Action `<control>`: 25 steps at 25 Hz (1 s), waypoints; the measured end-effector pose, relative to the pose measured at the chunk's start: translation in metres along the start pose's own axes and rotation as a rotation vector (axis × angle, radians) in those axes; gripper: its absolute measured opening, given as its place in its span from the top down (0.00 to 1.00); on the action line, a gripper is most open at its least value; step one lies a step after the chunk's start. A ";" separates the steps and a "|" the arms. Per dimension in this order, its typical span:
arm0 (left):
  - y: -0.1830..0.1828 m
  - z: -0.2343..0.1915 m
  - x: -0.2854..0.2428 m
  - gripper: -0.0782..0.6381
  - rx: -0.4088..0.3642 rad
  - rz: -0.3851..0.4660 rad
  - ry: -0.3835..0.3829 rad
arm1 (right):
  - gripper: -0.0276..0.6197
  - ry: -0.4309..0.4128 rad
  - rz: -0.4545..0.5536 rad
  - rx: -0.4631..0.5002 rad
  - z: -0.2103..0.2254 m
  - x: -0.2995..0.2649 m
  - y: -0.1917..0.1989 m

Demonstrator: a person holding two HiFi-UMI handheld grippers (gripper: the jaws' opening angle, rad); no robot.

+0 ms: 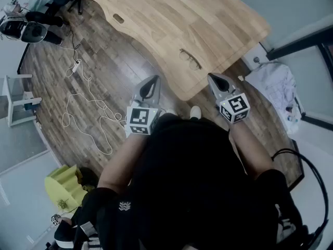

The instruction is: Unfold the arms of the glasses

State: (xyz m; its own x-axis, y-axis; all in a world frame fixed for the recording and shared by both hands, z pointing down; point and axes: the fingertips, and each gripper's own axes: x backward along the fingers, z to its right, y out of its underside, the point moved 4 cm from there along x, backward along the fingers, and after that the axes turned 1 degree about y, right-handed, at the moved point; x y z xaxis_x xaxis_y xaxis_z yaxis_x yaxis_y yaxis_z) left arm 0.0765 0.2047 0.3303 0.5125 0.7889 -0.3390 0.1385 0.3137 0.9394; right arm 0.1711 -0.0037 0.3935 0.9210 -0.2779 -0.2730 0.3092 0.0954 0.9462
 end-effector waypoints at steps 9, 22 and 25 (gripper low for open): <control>-0.005 -0.002 -0.032 0.88 -0.020 -0.011 0.012 | 0.96 0.041 0.015 -0.009 0.029 0.000 0.004; -0.014 -0.073 -0.167 0.88 -0.123 -0.010 0.417 | 0.96 0.369 -0.011 -0.093 0.051 -0.066 0.005; -0.014 -0.096 -0.194 0.88 -0.137 -0.021 0.539 | 0.96 0.448 -0.054 -0.116 0.044 -0.095 0.002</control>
State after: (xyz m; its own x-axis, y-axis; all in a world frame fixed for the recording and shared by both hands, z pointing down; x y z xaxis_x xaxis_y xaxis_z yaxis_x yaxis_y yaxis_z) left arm -0.1058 0.0981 0.3780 0.0002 0.9292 -0.3696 0.0139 0.3696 0.9291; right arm 0.0740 -0.0194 0.4285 0.9065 0.1526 -0.3937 0.3607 0.2052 0.9099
